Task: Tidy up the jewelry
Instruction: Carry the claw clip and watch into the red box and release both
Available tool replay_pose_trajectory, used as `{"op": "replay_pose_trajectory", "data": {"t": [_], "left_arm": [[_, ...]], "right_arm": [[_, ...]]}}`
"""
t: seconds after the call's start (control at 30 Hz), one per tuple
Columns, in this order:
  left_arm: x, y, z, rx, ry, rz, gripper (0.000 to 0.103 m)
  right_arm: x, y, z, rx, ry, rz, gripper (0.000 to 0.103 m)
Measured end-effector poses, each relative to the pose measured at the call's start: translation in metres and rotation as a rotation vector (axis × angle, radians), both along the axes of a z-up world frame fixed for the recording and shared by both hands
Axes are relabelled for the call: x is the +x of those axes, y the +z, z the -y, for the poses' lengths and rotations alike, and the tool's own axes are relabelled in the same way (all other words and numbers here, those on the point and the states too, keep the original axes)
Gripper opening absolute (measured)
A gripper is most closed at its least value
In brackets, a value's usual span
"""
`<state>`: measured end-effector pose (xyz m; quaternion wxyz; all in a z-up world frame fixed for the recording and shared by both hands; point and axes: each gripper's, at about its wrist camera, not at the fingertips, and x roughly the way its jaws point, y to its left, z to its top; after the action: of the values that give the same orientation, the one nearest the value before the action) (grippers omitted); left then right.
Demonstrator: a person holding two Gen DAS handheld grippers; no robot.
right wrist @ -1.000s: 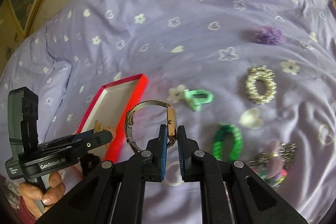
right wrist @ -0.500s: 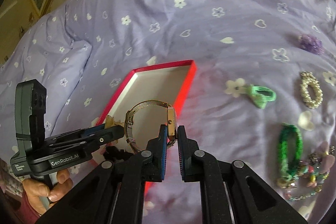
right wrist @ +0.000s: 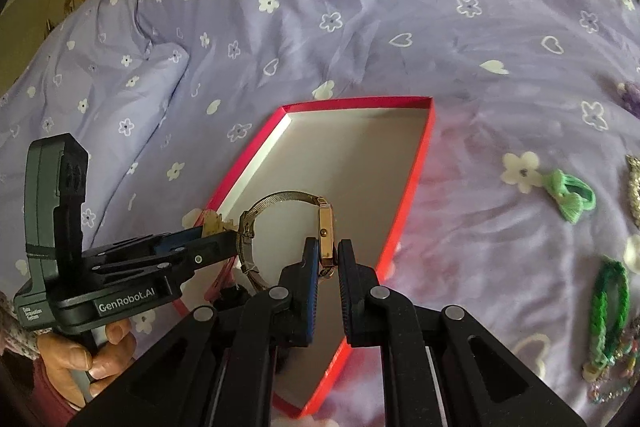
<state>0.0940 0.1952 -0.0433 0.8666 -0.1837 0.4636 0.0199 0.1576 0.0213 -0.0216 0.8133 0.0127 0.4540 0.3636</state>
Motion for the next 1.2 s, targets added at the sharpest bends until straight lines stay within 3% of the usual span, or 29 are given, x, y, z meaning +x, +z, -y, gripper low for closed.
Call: {"op": "replay_pose_trajectory", "data": {"t": [0.37,0.7,1.2], "left_arm": [[0.031,-0.020,-0.021,0.041,-0.006,-0.052,0.036],[0.037,-0.038,-0.023,0.053,-0.017,-0.099,0.035],[0.038,-0.037,-0.019,0.094,-0.022,-0.110,0.036]], "right_arm": [[0.026,-0.023,-0.032,-0.090,0.036,-0.022,0.009],[0.029,-0.038,-0.050,-0.183,0.093,-0.020,0.009],[0.033,-0.039,-0.051,-0.162,0.108,-0.036,0.015]]}}
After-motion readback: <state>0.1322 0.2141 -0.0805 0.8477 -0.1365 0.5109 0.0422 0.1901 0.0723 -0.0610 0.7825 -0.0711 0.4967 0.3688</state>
